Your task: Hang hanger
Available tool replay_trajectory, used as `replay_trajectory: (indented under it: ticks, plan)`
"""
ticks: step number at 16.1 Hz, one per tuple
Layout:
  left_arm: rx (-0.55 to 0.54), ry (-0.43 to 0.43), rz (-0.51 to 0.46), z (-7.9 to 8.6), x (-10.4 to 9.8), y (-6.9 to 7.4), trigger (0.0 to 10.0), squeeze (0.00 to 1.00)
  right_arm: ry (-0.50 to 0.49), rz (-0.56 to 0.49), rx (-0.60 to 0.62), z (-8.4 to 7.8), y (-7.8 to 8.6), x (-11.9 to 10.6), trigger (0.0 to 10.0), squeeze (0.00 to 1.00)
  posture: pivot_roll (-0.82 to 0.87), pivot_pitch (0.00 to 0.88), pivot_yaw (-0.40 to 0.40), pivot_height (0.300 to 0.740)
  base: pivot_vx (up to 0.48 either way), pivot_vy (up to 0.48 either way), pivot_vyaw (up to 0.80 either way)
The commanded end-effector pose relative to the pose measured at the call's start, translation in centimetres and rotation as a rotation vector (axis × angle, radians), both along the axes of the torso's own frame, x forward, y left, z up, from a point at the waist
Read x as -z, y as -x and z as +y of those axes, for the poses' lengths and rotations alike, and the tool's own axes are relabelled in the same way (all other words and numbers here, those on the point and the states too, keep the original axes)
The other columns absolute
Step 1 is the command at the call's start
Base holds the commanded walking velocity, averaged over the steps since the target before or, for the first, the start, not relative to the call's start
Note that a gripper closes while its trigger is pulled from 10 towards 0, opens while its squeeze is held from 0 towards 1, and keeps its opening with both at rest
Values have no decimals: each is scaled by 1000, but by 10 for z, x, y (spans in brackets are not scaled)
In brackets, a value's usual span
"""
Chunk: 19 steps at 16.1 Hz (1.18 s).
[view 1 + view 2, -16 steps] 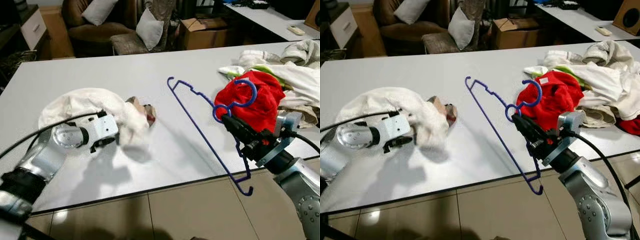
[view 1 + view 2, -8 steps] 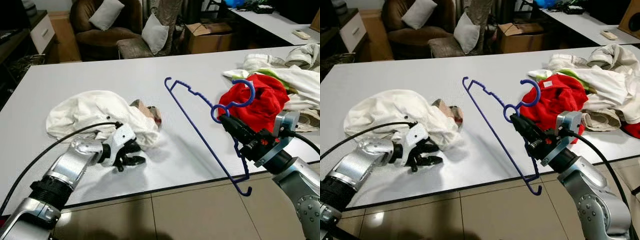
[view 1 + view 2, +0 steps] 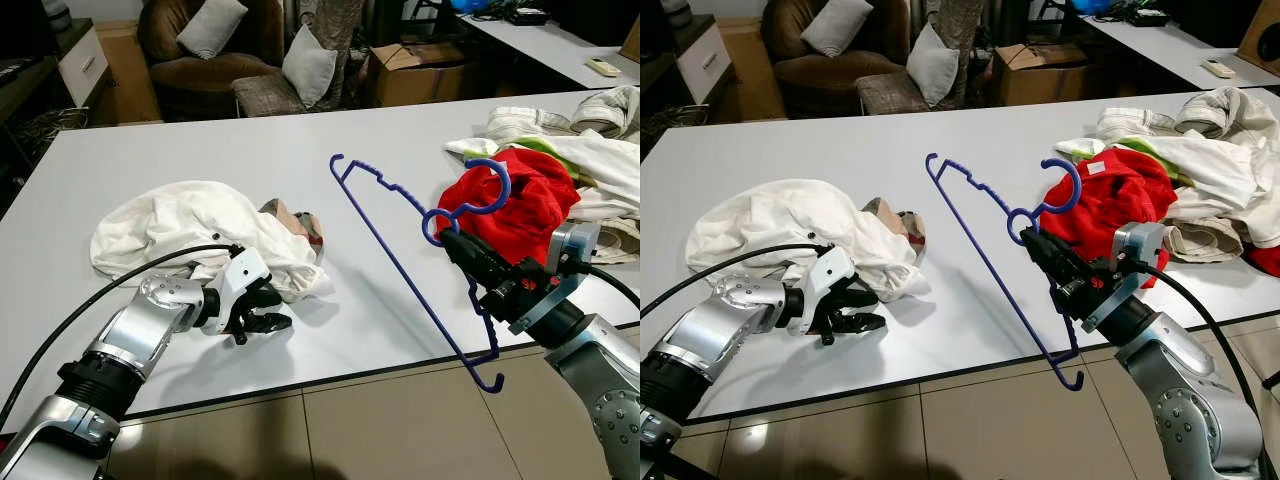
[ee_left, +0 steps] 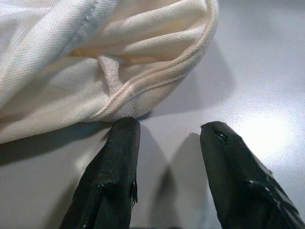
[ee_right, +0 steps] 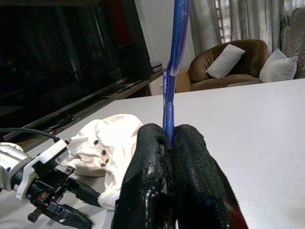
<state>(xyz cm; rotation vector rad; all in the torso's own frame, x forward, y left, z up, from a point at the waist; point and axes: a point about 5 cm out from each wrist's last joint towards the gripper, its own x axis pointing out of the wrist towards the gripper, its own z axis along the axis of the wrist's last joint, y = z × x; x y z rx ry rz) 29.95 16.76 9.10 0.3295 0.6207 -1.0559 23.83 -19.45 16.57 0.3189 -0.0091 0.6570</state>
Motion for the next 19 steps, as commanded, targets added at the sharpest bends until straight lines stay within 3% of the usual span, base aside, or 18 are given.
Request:
replay_trajectory:
  ticks: [1,6,7,8,9,13,16,17,18,19]
  plan:
    - [10,-19,54,-1,11,7,10000,0,4,-13,4,-2,-1,-5,10000,0,-147,0,21,740,0,0,0]
    - [10,-19,54,-1,11,7,10000,0,4,-13,4,-2,-1,-5,10000,0,-147,0,21,740,0,0,0]
    - [17,42,69,-7,7,6,10000,0,5,-13,9,-2,-1,-5,10000,0,-147,0,21,740,0,0,0]
    - [132,60,-223,-6,-47,-1,10000,1000,47,-21,207,-17,-2,0,10000,0,-157,0,28,740,0,0,0]
    - [186,68,-357,-9,-70,1,10000,1000,62,-26,311,-26,-1,2,10000,0,-163,0,28,740,0,0,0]
    - [229,66,-393,-15,-73,5,10000,1000,138,-14,409,-43,4,11,10000,0,-167,0,21,740,0,0,0]
    - [291,17,-549,-30,-73,5,10000,1000,144,-11,401,-37,3,18,10000,0,-158,0,14,740,0,0,0]
    - [337,-37,-594,-35,-68,3,10000,0,146,-16,391,-34,1,17,10000,0,-158,0,14,740,0,0,0]
    - [379,-114,-622,-36,-61,0,10000,0,146,-24,388,-33,0,16,10000,0,-161,0,17,740,0,0,0]
    - [393,-133,-626,-36,-59,-1,10000,0,146,-26,389,-33,-1,16,10000,0,-161,0,17,740,0,0,0]
